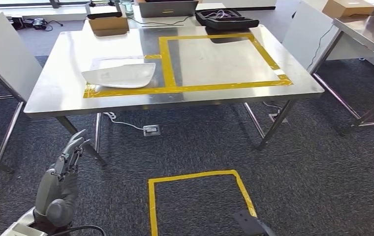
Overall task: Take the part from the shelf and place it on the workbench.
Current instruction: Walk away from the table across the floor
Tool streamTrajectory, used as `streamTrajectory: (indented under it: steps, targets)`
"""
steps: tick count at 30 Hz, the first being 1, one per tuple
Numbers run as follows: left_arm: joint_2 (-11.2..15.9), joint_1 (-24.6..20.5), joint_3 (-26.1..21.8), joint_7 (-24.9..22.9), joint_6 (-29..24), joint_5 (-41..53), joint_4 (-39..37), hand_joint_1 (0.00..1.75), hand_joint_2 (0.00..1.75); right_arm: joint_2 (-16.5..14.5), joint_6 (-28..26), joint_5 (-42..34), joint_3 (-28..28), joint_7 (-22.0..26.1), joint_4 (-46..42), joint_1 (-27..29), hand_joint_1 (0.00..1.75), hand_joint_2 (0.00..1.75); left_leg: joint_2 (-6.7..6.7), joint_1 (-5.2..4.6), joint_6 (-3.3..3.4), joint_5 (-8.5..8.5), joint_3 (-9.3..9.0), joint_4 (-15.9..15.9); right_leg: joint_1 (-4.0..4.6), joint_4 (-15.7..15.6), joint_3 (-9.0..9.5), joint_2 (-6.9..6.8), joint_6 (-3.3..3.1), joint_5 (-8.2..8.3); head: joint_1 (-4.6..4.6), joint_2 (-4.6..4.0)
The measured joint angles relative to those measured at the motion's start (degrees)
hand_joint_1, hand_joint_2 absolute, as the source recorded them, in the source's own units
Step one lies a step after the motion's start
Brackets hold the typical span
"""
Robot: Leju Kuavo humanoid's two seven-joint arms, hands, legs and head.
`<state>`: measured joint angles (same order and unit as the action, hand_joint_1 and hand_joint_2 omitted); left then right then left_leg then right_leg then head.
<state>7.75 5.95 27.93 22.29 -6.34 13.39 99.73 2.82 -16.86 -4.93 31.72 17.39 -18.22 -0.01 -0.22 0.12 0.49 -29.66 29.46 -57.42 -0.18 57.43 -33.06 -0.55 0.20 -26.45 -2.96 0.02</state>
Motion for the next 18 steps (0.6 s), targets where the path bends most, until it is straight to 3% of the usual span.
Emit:
streamTrajectory:
  steps: [1, 2, 6, 14, 18]
  targets:
    - [0.0, 0.0, 0.0, 0.0, 0.0, 0.0, -0.1, 0.00, 0.00, 0.0, 0.1, -0.2, 0.0, 0.0, 0.0, 0.1, 0.00, 0.00, 0.01, -0.08, 0.20, 0.14, 0.10, 0.0, -0.03, -0.2, -0.01, 0.02, -0.31, 0.19, 0.02, -0.01]
    - [0.0, 0.0, 0.0, 0.0, 0.0, -0.1, -0.3, 0.00, 0.00, 0.0, 0.2, -0.4, 0.0, 0.0, 0.0, 0.2, 0.00, 0.00, 0.01, -0.15, 0.39, 0.26, 0.18, 0.0, -0.07, -0.3, -0.02, 0.03, -0.18, 0.58, 0.01, -0.01]
    - [0.0, -0.1, 0.0, -0.1, 0.2, -0.3, -1.0, 0.00, 0.00, -0.3, 0.4, -0.9, 0.0, 0.1, 0.1, 0.4, 0.00, 0.00, 0.07, -0.27, 0.76, 0.58, 0.62, -0.2, -0.20, -0.8, -0.15, 0.14, 1.23, 1.58, 0.01, -0.01]
    - [-0.1, -0.7, 0.0, -0.5, 0.8, -0.5, -1.7, 0.00, 0.00, -0.9, 0.0, -1.7, 0.1, 0.2, 0.5, -0.1, 0.00, 0.00, 0.10, -0.33, 0.80, 0.64, 0.91, -0.4, -0.24, -0.8, -0.42, 0.21, 1.65, 1.79, 0.01, 0.00]
    - [-0.2, -1.3, 0.0, -0.6, 0.9, -0.3, -1.9, 0.00, 0.00, -1.4, 0.0, -1.7, 0.1, 0.1, 0.5, -0.4, 0.00, 0.00, 0.10, -0.26, 1.39, 1.48, 0.75, 0.3, -0.49, -1.1, -0.44, 0.22, 2.62, 2.09, 0.01, -0.01]
